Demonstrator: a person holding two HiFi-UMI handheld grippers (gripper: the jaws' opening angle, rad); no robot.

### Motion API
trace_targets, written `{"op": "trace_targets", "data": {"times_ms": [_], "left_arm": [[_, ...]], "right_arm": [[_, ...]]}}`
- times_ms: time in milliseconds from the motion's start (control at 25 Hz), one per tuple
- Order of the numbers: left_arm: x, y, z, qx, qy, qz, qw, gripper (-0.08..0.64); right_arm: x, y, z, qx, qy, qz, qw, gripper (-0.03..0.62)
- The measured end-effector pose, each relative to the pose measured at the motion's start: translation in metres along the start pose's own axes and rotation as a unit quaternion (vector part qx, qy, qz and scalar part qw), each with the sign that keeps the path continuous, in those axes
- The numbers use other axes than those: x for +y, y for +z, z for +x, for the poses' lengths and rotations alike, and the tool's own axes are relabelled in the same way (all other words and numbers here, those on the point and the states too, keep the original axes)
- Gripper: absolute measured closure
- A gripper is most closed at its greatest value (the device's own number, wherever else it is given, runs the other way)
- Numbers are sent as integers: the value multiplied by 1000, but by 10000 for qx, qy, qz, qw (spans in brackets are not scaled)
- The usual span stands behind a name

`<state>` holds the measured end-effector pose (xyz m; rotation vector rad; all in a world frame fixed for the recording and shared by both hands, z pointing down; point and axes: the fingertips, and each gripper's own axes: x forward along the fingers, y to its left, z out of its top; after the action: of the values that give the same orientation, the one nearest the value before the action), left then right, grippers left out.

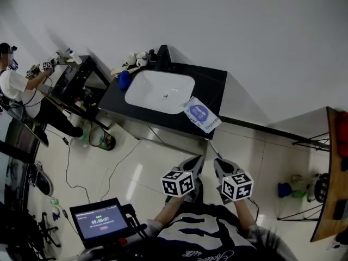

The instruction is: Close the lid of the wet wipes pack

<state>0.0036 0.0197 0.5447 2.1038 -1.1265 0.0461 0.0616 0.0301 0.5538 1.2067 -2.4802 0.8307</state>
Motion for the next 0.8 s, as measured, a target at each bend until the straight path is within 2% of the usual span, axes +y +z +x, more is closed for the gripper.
{"op": "trace_targets", "data": {"times_ms": [80,200,280,600,800], "left_arm": [[-26,-28,-19,-26,30,28,10000,560],[-61,-75,-43,179,104,206,9996,560],[-68,-87,-49,272,135,309,9991,560],[-71,-72,-49,78,9,527,9986,560],[-115,-55,-82,-461,-316,856,9948,560]], "right_arm": [[5,-16,-33,-83,34,-13,10000,594],[15,-40,-79,-204,124,-1,9997,594],[22,-47,-88,-205,196,22,9996,594],[31,-53,-84,-257,381,146,9988,594],[52,-41,-116,-593,381,217,9973,594]]}}
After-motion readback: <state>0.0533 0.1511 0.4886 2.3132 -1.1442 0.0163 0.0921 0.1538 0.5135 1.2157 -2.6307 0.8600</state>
